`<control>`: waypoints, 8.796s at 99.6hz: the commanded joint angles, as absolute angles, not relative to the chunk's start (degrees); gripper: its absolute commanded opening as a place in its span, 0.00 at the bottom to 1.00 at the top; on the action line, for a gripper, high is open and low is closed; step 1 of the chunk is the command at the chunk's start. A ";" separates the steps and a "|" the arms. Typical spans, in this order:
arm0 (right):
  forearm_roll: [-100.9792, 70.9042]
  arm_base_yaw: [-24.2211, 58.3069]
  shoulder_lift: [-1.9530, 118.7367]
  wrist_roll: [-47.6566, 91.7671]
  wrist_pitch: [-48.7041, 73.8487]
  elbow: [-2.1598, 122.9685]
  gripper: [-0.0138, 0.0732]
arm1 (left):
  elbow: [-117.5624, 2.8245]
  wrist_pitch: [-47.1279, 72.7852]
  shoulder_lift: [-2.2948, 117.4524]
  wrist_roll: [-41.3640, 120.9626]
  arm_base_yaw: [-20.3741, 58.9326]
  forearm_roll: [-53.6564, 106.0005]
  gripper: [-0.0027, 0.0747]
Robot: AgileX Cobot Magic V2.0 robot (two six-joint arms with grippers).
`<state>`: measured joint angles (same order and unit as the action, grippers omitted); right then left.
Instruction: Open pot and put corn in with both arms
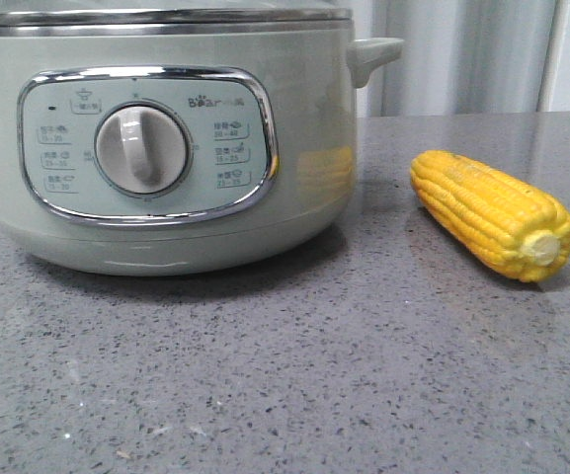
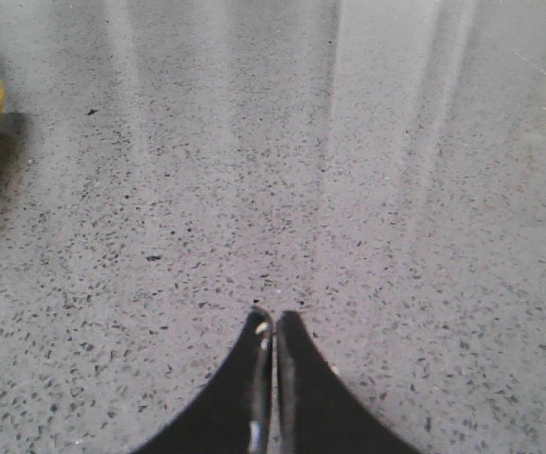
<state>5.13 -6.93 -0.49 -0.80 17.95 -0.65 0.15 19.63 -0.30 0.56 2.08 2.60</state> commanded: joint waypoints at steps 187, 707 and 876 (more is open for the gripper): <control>5.08 -7.28 -1.72 -0.60 13.29 -1.79 0.07 | 0.46 12.89 -2.17 0.00 2.07 -4.13 0.01; -1.46 -7.28 26.06 -0.60 16.10 26.30 0.07 | -60.67 -13.82 60.25 3.75 27.19 -0.68 0.03; -1.46 -7.28 26.06 -0.60 16.10 26.30 0.07 | -15.27 -31.80 43.24 3.84 4.64 4.02 0.03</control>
